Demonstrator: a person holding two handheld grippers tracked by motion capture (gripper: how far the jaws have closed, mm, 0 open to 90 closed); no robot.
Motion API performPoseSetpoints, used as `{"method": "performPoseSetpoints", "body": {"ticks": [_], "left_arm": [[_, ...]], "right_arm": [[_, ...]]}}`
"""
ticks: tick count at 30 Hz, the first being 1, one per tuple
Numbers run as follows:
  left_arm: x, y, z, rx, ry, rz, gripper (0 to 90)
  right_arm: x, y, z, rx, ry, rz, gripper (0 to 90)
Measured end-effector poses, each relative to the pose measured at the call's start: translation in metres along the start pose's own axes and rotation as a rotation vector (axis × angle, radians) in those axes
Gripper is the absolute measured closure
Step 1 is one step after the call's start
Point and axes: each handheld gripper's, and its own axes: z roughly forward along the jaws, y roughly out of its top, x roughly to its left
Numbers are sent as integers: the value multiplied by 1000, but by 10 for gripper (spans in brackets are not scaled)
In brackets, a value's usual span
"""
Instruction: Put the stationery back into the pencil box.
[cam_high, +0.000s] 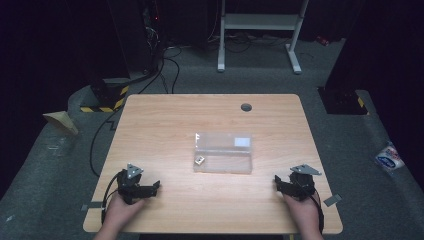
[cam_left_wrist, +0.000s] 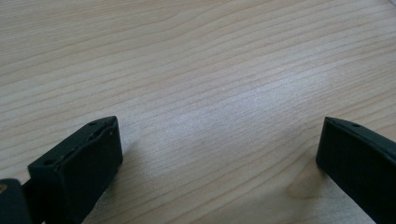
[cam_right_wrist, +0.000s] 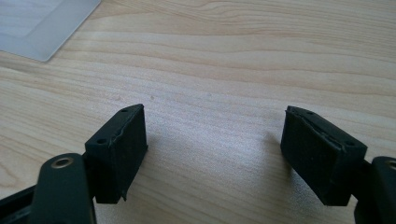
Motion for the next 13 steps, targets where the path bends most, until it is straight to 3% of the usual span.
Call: {"method": "performPoseSetpoints", "body": {"ticks": [13], "left_arm": [[0,0,0,2,-12,-2,6]], "right_arm": [[-1,1,1,-2,-4,2,226]]}}
